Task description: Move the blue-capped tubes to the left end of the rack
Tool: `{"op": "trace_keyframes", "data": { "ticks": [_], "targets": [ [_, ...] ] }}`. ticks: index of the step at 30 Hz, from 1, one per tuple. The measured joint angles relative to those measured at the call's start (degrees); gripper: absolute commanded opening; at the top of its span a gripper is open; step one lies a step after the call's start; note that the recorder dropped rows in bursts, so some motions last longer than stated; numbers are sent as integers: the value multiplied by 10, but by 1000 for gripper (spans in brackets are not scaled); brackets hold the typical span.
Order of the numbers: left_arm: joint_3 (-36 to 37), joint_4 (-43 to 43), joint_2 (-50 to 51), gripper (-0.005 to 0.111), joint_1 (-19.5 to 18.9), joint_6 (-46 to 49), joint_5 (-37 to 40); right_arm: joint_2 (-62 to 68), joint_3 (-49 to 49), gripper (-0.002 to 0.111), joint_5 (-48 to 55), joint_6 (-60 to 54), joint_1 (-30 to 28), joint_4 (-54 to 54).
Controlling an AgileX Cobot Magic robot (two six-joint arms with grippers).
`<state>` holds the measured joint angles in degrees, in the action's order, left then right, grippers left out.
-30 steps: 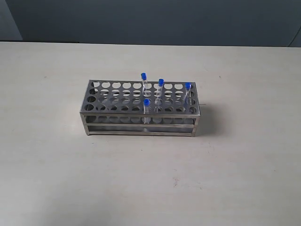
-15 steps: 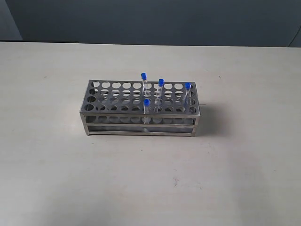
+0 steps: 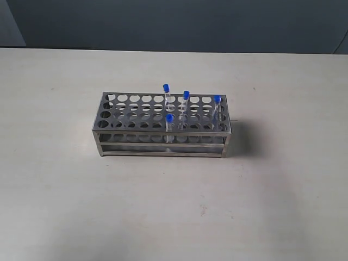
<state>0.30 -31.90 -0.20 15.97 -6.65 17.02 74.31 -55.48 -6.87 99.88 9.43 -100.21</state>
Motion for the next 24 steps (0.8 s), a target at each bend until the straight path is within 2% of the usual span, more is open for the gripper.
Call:
{"op": "trace_keyframes", "data": {
  "ticks": [4,5,7,13,15,17,19,21,24],
  "targets": [
    [0,0,0,1,0,0,0,68,-25,-1,348,-203,56,-3],
    [0,0,0,1,0,0,0,83,-34,-1,411,-262,63,20],
    [0,0,0,1,0,0,0,98,-57,-1,459,-384,68,133],
    [0,0,0,1,0,0,0,104,-122,-1,426,-926,92,794],
    [0,0,0,1,0,0,0,109,-132,-1,431,-1068,124,953],
    [0,0,0,1,0,0,0,118,-139,-1,446,-1128,168,1017],
    [0,0,0,1,0,0,0,131,-146,0,457,-1137,207,1018],
    [0,0,0,1,0,0,0,152,-153,7,466,-1098,242,982],
    [0,0,0,1,0,0,0,186,-164,27,470,-1033,262,933]
  ]
}}
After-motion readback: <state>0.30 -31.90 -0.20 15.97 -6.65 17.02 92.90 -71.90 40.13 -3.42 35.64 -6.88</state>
